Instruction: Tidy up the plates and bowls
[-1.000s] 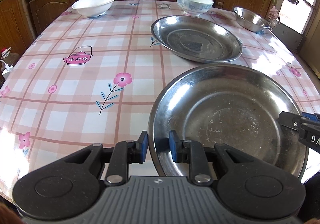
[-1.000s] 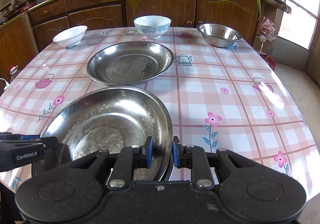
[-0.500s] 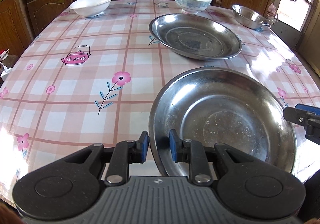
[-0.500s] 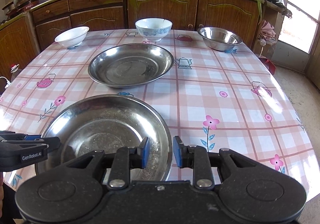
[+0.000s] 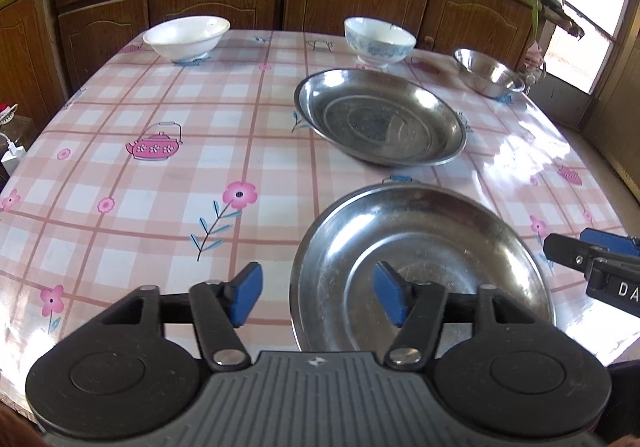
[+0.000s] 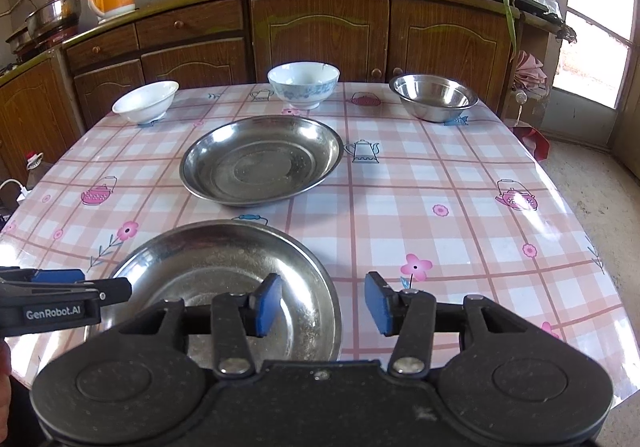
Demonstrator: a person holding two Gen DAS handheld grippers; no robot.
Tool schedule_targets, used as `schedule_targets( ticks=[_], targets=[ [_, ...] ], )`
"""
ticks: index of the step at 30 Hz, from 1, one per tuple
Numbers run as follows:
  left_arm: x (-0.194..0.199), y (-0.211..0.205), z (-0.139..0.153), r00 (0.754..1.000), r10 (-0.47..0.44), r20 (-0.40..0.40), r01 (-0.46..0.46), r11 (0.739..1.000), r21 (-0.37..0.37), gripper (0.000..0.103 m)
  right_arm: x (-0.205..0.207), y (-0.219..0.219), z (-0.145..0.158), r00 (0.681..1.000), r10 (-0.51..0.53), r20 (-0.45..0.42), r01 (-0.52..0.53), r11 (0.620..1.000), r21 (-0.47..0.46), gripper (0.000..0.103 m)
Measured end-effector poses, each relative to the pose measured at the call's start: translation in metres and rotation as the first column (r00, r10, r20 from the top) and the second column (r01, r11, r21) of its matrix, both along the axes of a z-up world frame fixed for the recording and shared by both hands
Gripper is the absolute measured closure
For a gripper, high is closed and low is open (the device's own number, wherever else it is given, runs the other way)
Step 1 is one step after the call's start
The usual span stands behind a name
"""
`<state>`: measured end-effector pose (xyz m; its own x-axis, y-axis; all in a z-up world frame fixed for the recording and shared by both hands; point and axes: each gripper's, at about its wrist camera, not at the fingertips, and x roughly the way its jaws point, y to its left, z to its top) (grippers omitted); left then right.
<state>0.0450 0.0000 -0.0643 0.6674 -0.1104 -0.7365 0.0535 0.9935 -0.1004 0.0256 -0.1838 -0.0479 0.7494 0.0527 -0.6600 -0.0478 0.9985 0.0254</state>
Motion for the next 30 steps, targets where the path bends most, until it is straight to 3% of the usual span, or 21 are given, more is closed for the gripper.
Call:
schedule_targets(
  ticks=[2,4,7,20,30],
  targets=[
    [0.001,0.001,0.004,1.000,0.007,0.013,-0.007,1.000,-0.001,0.030,0.001,-0.002,0.003,1.000,-0.006,0.006,0.006,1.000,0.010,0.032],
    [0.003,0.002,0.008,1.000,0.012,0.026,-0.012,1.000,-0.007,0.023,0.002,-0.004,0.005,1.000,-0.009,0.015,0.009,1.000,0.022,0.032],
    [0.009,0.005,0.013,0.999,0.027,0.033,-0.027,1.000,-0.013,0.019,0.005,-0.008,0.009,1.000,-0.008,0.019,0.007,0.999,0.038,0.031],
    [0.050,0.017,0.033,0.995,0.075,0.062,-0.074,0.997,-0.006,0.013,0.042,-0.024,0.026,0.999,0.003,0.046,-0.005,0.998,0.064,0.030],
    [0.103,0.019,0.024,0.997,0.077,0.018,-0.078,0.997,0.025,0.009,0.098,-0.038,0.018,1.000,0.021,0.018,-0.022,0.998,0.063,0.030]
  ],
)
